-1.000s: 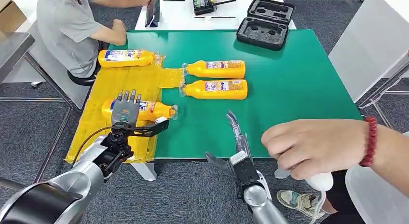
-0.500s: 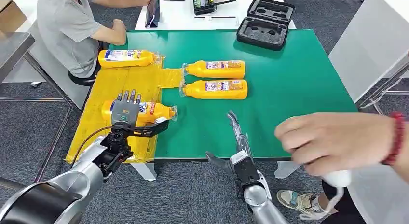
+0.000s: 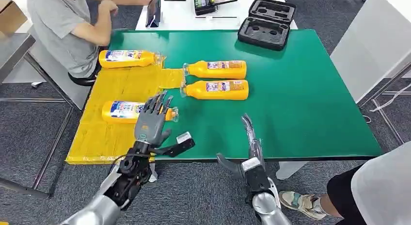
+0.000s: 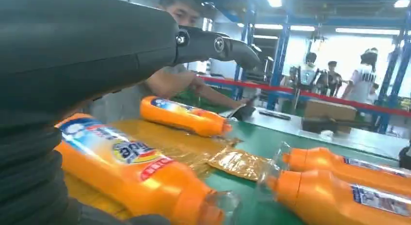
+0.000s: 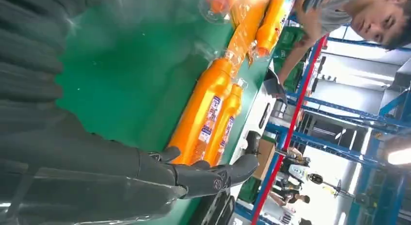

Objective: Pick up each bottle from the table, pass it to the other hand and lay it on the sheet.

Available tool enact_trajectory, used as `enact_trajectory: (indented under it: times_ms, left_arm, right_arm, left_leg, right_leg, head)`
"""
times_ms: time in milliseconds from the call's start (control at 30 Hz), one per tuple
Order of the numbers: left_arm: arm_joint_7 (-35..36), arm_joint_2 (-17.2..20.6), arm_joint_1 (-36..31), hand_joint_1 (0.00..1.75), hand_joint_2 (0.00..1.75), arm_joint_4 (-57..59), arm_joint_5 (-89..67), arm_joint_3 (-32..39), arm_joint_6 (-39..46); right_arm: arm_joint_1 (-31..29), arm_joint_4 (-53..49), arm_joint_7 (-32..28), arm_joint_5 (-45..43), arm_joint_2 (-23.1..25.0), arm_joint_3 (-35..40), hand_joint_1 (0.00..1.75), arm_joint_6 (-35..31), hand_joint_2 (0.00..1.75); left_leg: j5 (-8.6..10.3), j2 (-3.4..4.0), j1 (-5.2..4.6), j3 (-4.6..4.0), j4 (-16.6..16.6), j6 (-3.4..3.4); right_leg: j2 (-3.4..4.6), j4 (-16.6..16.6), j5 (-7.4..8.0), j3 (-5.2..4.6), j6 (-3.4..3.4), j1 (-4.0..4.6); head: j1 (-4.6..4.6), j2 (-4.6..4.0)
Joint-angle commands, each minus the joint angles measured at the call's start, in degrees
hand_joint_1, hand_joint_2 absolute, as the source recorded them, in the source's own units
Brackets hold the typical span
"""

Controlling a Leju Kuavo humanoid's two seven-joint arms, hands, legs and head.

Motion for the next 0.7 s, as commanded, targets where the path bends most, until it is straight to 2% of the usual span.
enact_trajectory:
  times_ms: [33, 133, 200, 233, 267, 300, 400, 500, 600, 700]
  left_arm:
    - [-9.7, 1.6, 8.9, 0.00, 1.75, -16.6, 12.8, 1.4, -2.8]
    - [-17.7, 0.9, 11.4, 0.00, 1.75, -18.9, 23.5, 1.1, -6.3]
    - [-23.3, 0.2, 13.6, 0.00, 1.75, -20.1, 31.9, 0.1, -10.0]
    - [-23.9, -0.1, 14.0, 0.00, 1.75, -20.1, 33.7, -0.2, -11.3]
    - [-24.7, -0.5, 14.6, 0.00, 1.75, -19.9, 35.0, -0.6, -11.7]
    - [-27.1, -1.0, 15.5, 0.00, 1.75, -19.3, 37.2, -1.5, -12.2]
    - [-29.6, -1.8, 15.9, 0.00, 1.75, -17.1, 38.9, -2.5, -10.8]
    - [-30.2, -1.8, 16.0, 0.00, 1.75, -16.5, 40.8, -3.6, -9.7]
    - [-30.2, -0.7, 16.6, 0.00, 1.75, -18.1, 45.4, -7.4, -9.1]
    - [-30.2, -0.9, 16.8, 0.00, 1.75, -18.8, 46.5, -8.8, -9.4]
  right_arm:
    - [0.6, -2.1, 0.2, -0.1, -0.3, -1.8, 0.00, 0.6, 1.75]
    - [0.9, -3.1, 0.2, 0.3, 0.4, -2.9, 0.00, -1.5, 1.75]
    - [0.4, -3.3, 0.2, 1.3, 0.8, -2.7, 0.00, -5.7, 1.75]
    - [0.4, -3.2, 0.2, 1.2, 0.9, -2.8, 0.00, -7.0, 1.75]
    - [0.5, -3.3, 0.2, 1.1, 1.2, -3.1, 0.00, -8.6, 0.00]
    - [0.8, -2.6, 0.2, 1.2, 1.5, -3.2, 0.00, -11.2, 0.00]
    - [1.7, -3.6, 0.2, 1.3, 1.1, -2.5, 0.00, -13.5, 0.00]
    - [2.0, -6.0, 0.2, 0.0, 0.0, 0.2, 0.00, -13.1, 0.00]
    - [0.7, -4.5, 0.2, 1.3, -1.3, 4.3, 0.00, -17.0, 0.00]
    - [1.0, -4.8, 0.2, 2.0, -1.2, 4.3, 0.00, -18.0, 0.00]
  left_leg:
    - [-0.03, 0.14, 0.06, 0.05, 0.0, -0.07]
    - [-0.03, 0.10, 0.04, 0.05, 0.0, -0.06]
    - [-0.07, 0.13, 0.08, 0.10, 0.0, -0.08]
    - [-0.04, 0.12, 0.04, 0.09, 0.0, -0.06]
    - [-0.07, 0.14, 0.08, 0.15, 0.0, -0.09]
    - [-0.05, 0.10, 0.05, 0.11, 0.0, -0.07]
    - [-0.03, 0.02, 0.07, 0.12, 0.0, -0.08]
    - [-0.03, 0.01, 0.05, 0.11, 0.0, -0.08]
    - [-0.03, 0.04, 0.05, 0.07, 0.0, -0.08]
    - [-0.04, 0.07, 0.08, 0.12, 0.0, -0.09]
  right_leg:
    - [0.12, 0.0, 0.03, 0.03, -0.07, 0.07]
    - [0.08, 0.0, 0.00, 0.04, -0.07, 0.05]
    - [0.11, 0.0, -0.02, 0.10, -0.09, 0.08]
    - [0.11, 0.0, -0.01, 0.07, -0.06, 0.03]
    - [0.12, 0.0, -0.02, 0.14, -0.10, 0.07]
    - [0.08, 0.0, -0.03, 0.11, -0.08, 0.02]
    - [-0.01, -0.1, -0.02, 0.14, -0.08, 0.04]
    - [-0.01, -0.1, -0.03, 0.13, -0.09, 0.03]
    - [0.02, 0.0, -0.01, 0.07, -0.09, 0.03]
    - [0.05, -0.1, -0.01, 0.12, -0.10, 0.07]
  head:
    - [0.00, 0.00]
    - [0.00, 0.00]
    - [0.02, 0.00]
    - [0.02, 0.00]
    - [0.00, 0.00]
    - [0.00, 0.00]
    - [0.02, 0.00]
    - [0.00, 0.00]
    - [0.00, 0.00]
    - [0.00, 0.00]
